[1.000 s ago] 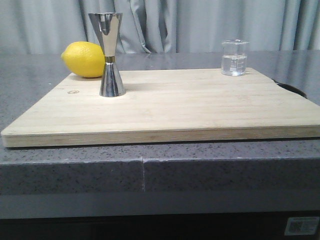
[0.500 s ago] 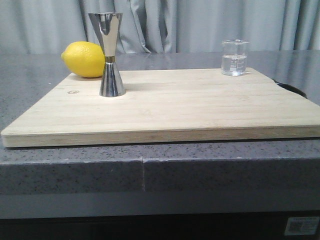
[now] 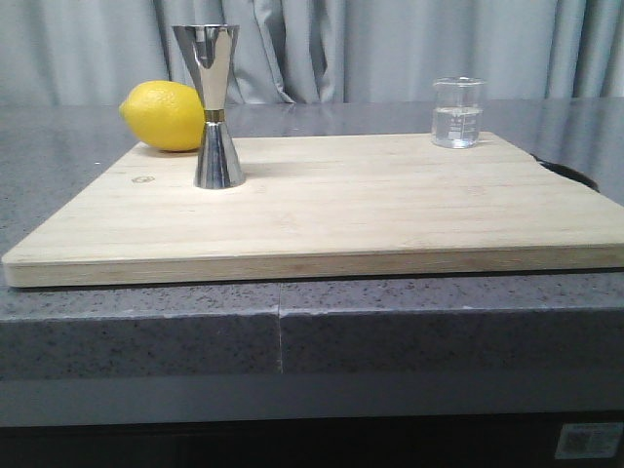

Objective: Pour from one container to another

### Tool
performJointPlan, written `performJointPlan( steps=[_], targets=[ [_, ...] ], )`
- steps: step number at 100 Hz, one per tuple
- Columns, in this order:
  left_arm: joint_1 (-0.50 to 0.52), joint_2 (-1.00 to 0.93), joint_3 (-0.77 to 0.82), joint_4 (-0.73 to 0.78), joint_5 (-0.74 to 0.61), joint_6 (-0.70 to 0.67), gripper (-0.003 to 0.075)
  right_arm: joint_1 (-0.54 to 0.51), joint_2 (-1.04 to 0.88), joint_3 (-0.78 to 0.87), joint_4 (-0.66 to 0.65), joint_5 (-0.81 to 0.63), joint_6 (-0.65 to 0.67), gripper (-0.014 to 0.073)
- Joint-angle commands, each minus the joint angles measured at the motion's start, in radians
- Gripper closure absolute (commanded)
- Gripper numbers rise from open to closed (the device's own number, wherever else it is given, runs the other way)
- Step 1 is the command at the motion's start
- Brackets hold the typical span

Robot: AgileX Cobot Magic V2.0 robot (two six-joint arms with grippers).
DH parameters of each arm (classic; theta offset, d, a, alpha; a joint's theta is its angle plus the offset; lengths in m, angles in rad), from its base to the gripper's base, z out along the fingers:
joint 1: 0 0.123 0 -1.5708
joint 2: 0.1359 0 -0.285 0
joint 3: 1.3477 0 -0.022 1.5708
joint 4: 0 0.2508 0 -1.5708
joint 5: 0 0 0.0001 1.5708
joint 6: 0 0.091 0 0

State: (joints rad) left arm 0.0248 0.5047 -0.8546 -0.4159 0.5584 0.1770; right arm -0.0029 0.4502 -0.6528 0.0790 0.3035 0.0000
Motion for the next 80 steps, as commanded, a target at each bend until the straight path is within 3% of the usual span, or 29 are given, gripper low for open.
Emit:
performJointPlan(
  steps=[1,14,26,39,60,80],
  targets=[
    [-0.009,0.040,-0.035,-0.099,-0.025,0.076,0.0702,-0.009,0.039,-0.040,0.000,-0.074,0.000,0.0496],
    [-0.009,0.073,-0.035,-0.175,0.008,0.155,0.0549,-0.009,0.057,-0.040,0.000,-0.080,0.000,0.0235],
    [-0.009,0.095,-0.035,-0.260,-0.001,0.219,0.0269,-0.009,0.073,-0.040,0.000,-0.102,0.000,0.0015],
    [-0.009,0.128,-0.035,-0.301,-0.023,0.248,0.0002,-0.009,0.095,-0.040,0.000,-0.105,0.000,-0.0048],
    [-0.009,0.194,-0.035,-0.391,-0.083,0.286,0.0064,-0.005,0.127,-0.040,0.000,-0.117,0.000,-0.0045],
    [-0.009,0.284,-0.035,-0.506,-0.047,0.684,0.0064,0.048,0.163,-0.040,0.000,-0.150,0.000,-0.0045]
  ],
)
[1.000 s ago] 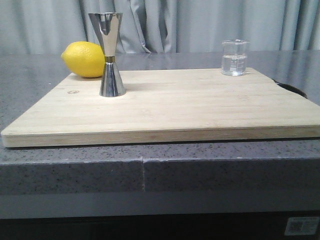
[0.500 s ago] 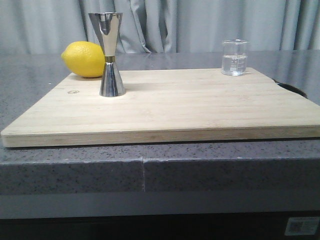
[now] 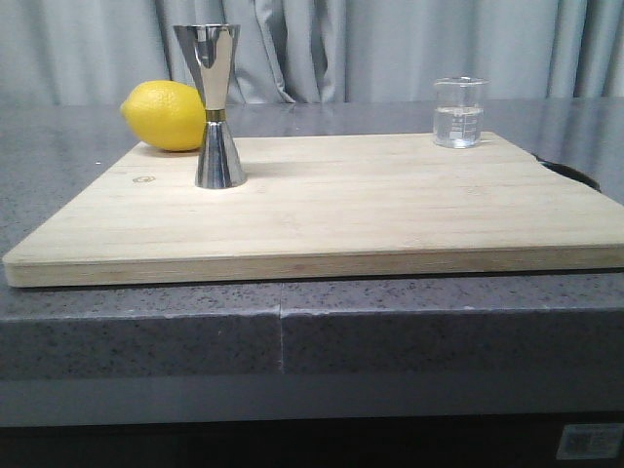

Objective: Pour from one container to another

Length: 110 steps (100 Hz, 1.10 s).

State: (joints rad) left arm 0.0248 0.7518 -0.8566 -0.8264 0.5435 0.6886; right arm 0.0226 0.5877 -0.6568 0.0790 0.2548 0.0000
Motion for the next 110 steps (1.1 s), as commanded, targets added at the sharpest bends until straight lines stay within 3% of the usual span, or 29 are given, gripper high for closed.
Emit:
performJointPlan(
  steps=[1,16,27,41,59,79,110],
  targets=[
    [-0.009,0.041,-0.033,-0.102,-0.025,0.184,0.0064,0.027,0.027,-0.036,0.000,-0.104,0.000,-0.0045],
    [-0.009,0.111,-0.033,-0.279,0.075,0.452,0.0064,0.039,0.070,-0.036,0.000,-0.113,0.000,-0.0045],
    [-0.009,0.187,-0.033,-0.434,0.222,0.699,0.0064,0.039,0.097,-0.036,-0.002,-0.113,0.000,-0.0045],
    [-0.009,0.307,-0.033,-0.535,0.389,0.869,0.0064,0.039,0.128,-0.036,-0.002,-0.113,0.000,-0.0045],
    [-0.009,0.466,-0.033,-0.636,0.537,1.026,0.0065,0.039,0.140,-0.036,-0.002,-0.111,0.000,-0.0045],
    [-0.009,0.596,-0.033,-0.748,0.610,1.189,0.0065,0.039,0.140,-0.036,-0.015,-0.127,0.000,-0.0045],
    [-0.009,0.758,-0.088,-0.780,0.687,1.269,0.0065,0.039,0.160,-0.036,-0.015,-0.121,0.000,-0.0045]
  ],
)
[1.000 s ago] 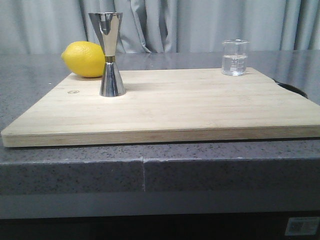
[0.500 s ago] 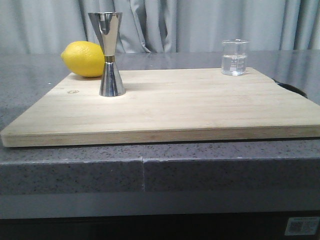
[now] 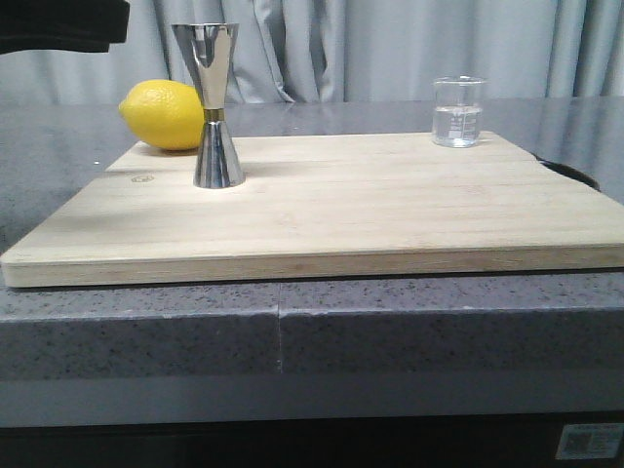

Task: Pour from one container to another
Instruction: 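Move the left gripper to the steel jigger and close around it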

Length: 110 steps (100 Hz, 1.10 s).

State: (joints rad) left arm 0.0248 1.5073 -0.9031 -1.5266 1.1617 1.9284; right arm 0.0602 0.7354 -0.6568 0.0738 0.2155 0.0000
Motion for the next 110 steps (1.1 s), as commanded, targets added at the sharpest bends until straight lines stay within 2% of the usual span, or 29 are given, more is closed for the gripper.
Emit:
performJointPlan(
  steps=[1,20,52,92,110],
  targets=[
    [-0.009,0.005,-0.046,-0.080,0.071,0.029,0.0065,0.002,0.014,-0.036,-0.010,-0.081,0.000,-0.0045],
    [-0.016,0.074,-0.085,-0.088,0.104,0.045,0.0065,0.002,0.049,-0.036,-0.010,-0.088,0.000,-0.0045],
    [-0.110,0.162,-0.148,-0.088,0.102,0.078,0.0066,0.002,0.073,-0.036,-0.010,-0.094,0.000,-0.0045],
    [-0.160,0.233,-0.203,-0.088,0.094,0.080,0.0071,0.002,0.073,-0.036,-0.010,-0.098,0.000,-0.0045],
    [-0.160,0.233,-0.203,-0.088,0.088,0.080,0.0143,0.002,0.073,-0.036,-0.010,-0.110,0.000,-0.0045]
  ],
)
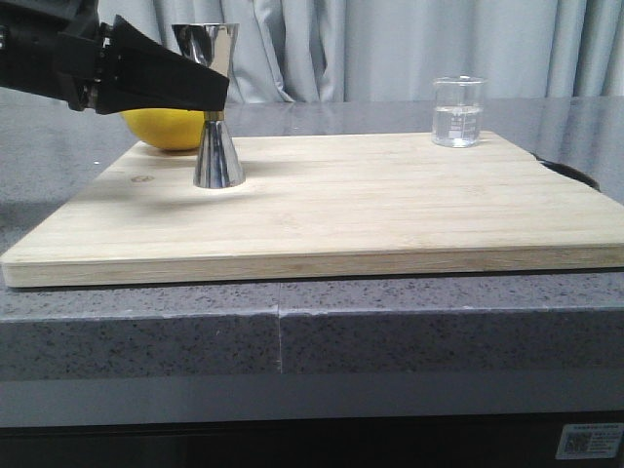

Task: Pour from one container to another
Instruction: 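Move the left gripper to the steel jigger and close around it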

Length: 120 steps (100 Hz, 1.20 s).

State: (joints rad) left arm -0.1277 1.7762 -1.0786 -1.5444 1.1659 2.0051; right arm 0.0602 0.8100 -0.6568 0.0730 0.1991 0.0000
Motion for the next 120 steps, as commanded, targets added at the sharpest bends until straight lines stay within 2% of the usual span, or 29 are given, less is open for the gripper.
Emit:
performJointPlan(
  steps=[1,14,83,109,120],
  targets=[
    [-0.008,-0.036,-0.027,-0.070,0.083,0.003,0.0146,0.002,-0.002,-0.036,-0.009,-0.094,0.000,-0.0045],
    [-0.008,-0.036,-0.027,-0.070,0.083,0.003,0.0181,0.002,-0.002,-0.036,-0.009,-0.108,0.000,-0.0045],
    [-0.040,-0.036,-0.027,-0.070,-0.010,0.005,0.0187,0.002,-0.002,-0.036,-0.009,-0.120,0.000,-0.0045],
    [-0.040,-0.036,-0.027,-0.070,-0.010,0.005,0.0304,0.002,-0.002,-0.036,-0.009,-0.123,0.000,-0.0045],
    [-0.040,-0.036,-0.027,-0.070,-0.010,0.005,0.0327,0.002,-0.002,-0.036,-0.009,-0.128,0.000,-0.0045]
  ],
)
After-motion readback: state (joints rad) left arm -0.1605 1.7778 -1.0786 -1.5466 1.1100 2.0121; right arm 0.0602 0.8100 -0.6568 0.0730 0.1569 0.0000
